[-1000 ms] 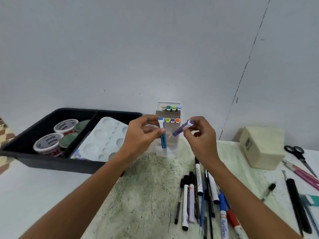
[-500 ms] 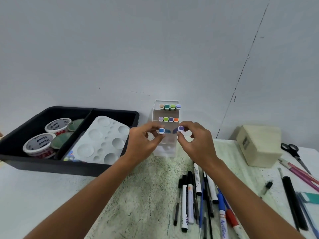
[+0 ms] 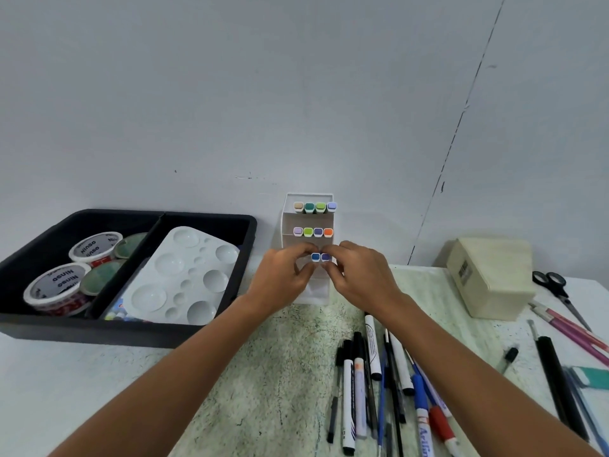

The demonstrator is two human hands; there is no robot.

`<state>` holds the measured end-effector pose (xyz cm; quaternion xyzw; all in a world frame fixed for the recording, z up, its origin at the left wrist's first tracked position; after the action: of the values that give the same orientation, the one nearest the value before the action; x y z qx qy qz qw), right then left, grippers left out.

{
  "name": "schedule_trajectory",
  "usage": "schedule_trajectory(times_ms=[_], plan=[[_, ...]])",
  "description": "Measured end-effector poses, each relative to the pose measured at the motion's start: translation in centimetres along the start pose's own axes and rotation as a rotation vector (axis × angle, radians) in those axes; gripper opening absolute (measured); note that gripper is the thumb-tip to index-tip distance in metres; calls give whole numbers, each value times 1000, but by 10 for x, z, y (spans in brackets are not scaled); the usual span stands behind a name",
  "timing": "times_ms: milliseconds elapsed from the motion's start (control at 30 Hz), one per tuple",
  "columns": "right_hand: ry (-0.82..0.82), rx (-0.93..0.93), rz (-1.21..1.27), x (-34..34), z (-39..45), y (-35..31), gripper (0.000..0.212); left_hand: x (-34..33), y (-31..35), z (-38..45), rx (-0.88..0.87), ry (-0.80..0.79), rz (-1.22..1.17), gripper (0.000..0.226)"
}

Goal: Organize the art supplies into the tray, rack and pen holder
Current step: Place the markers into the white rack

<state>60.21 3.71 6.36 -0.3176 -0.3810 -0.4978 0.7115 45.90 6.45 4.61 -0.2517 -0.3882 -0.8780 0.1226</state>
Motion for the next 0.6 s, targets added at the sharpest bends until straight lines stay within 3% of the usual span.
schedule_trajectory(times_ms=[233, 600], plan=[[-58, 3, -76, -10, 4, 4, 41, -4, -8, 3, 11, -28, -68, 19], [-83, -60, -51, -10, 7, 2, 29, -7, -11, 0, 61, 40, -110, 21]])
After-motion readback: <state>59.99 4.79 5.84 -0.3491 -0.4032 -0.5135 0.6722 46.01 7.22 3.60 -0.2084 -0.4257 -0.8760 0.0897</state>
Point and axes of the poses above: each hand's wrist, its own z-axis towards the middle knuckle, its own x-axis out of the back of the hand, y = z × x, the point moved 4 cm from there along z, towards the middle knuckle, and after that the axes turned 9 degrees about -z, right-handed, at the moved point
